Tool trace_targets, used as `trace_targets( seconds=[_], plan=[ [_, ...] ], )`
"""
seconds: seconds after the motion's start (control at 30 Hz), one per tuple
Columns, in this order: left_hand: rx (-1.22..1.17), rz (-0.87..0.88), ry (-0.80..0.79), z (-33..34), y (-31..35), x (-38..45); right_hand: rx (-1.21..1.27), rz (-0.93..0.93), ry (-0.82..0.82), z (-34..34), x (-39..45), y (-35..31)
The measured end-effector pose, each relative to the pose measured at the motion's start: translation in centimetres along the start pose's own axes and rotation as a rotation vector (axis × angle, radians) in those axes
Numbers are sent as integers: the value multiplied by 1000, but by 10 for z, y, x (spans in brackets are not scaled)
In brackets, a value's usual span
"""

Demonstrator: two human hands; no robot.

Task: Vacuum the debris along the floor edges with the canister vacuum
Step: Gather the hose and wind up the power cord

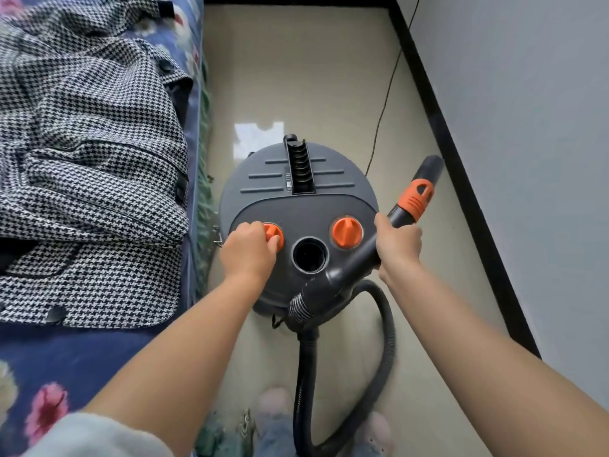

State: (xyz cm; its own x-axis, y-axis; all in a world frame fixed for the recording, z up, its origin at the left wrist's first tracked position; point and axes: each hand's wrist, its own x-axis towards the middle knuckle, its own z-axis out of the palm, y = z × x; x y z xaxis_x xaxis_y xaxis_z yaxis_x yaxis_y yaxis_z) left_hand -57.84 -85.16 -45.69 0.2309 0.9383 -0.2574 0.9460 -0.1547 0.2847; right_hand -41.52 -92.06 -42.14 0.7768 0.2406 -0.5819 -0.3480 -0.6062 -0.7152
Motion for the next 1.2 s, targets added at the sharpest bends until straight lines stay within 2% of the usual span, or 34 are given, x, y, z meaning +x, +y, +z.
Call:
trace_targets(
  seconds=[0.2, 0.33, 0.47, 0.57, 0.63, 0.67, 0.77, 0.83, 0.97, 1.03, 1.1, 1.2],
  plan=[
    [-158, -190, 10, 1, 12, 2, -3, -36, 11, -2, 0, 5],
    [-92, -170, -70, -1, 9, 6, -8, -24, 2, -14, 6, 2],
    [20, -63, -61, -6, 7, -4, 71, 27, -24, -36, 20, 4],
    [-14, 227, 40, 0, 17, -29, 151, 78, -26, -59, 30, 10],
    [-47, 375, -6, 9, 30, -47, 189, 103, -16, -78, 37, 15],
    [-46, 372, -54, 15, 35, -55, 208, 110, -12, -86, 38, 16],
    [26, 114, -297, 40, 67, -80, 303, 149, 11, -132, 50, 22],
    [-86, -117, -464, 62, 89, -98, 352, 178, 33, -167, 57, 26],
    [-866, -606, -644, 92, 153, -137, 478, 208, 39, -245, 69, 40],
    [-1239, -694, -631, 101, 191, -150, 571, 243, 50, -288, 73, 52],
    [-1477, -715, -592, 108, 225, -161, 683, 315, 87, -332, 74, 68],
    [-1515, -669, -645, 123, 271, -174, 792, 375, 130, -385, 71, 98]
  ],
)
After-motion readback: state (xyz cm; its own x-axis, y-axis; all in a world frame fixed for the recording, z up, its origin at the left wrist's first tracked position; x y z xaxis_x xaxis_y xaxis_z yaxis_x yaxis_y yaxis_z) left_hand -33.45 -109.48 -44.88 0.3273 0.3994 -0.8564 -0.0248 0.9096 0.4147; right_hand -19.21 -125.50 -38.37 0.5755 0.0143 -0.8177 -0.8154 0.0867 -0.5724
